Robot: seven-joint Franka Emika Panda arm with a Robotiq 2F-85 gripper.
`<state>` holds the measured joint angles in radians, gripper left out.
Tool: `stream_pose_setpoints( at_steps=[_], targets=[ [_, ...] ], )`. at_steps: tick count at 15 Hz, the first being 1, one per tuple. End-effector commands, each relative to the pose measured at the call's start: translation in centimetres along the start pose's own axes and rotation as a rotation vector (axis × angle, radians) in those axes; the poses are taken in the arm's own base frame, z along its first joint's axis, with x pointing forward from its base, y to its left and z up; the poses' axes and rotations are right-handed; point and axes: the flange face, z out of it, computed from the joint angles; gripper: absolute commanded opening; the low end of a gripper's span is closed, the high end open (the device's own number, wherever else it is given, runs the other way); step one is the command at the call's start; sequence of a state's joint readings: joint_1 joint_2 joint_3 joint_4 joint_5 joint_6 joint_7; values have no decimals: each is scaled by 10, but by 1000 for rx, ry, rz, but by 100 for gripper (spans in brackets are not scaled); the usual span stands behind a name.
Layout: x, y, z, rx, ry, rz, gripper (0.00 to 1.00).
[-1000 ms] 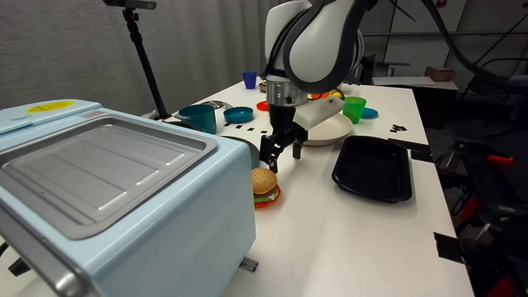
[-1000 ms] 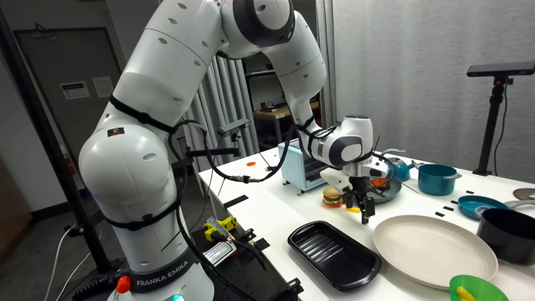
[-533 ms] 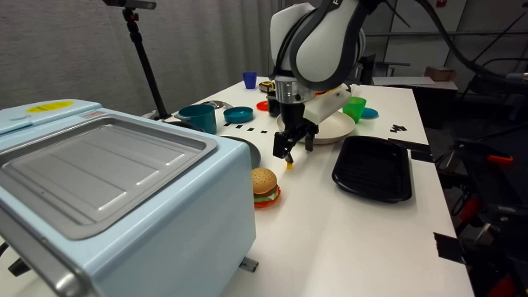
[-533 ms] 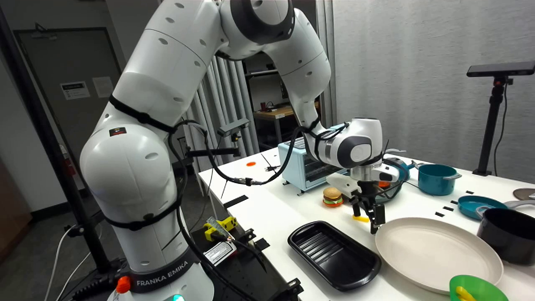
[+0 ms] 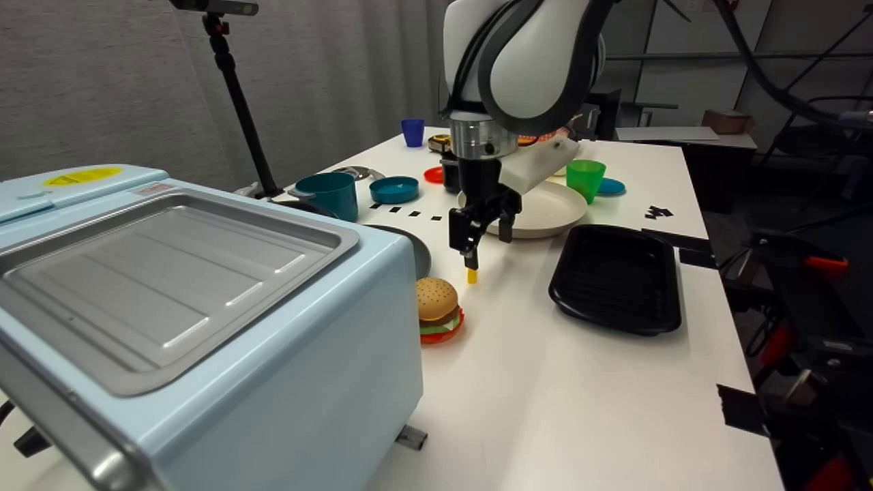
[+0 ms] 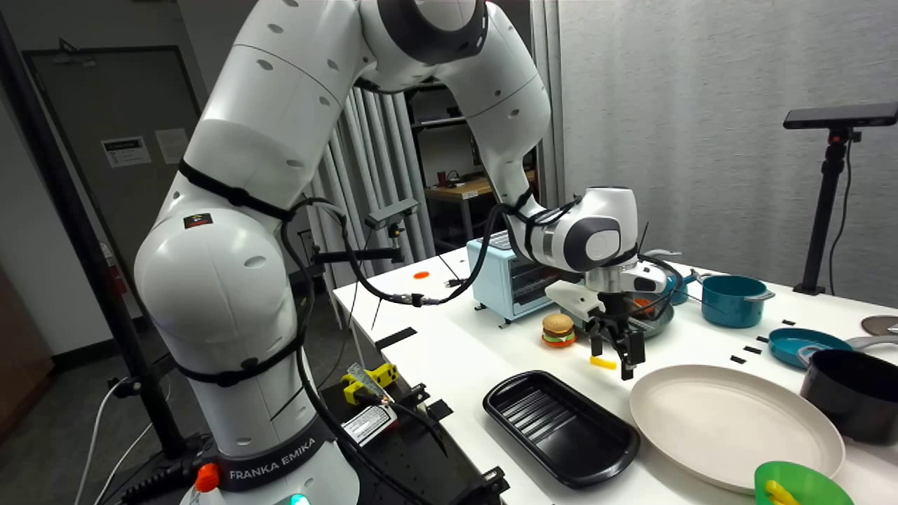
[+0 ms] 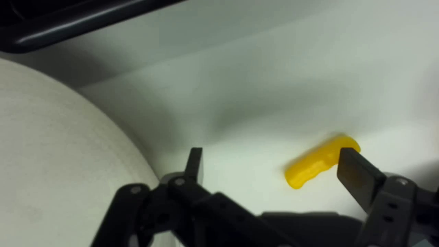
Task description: Put the toy fries in the green cup
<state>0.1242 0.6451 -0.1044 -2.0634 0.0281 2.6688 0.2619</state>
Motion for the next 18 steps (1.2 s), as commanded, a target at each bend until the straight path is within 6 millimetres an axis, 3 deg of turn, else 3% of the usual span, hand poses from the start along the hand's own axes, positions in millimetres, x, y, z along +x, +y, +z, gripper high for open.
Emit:
stream_pose_setpoints(
  at_steps=[1,13,18],
  targets=[
    [-10,0,-15,-1,-13,-8,100],
    [-7,-15,-10,128,4,232,100],
    [-1,-5,-2,126,23,310,100]
  ],
)
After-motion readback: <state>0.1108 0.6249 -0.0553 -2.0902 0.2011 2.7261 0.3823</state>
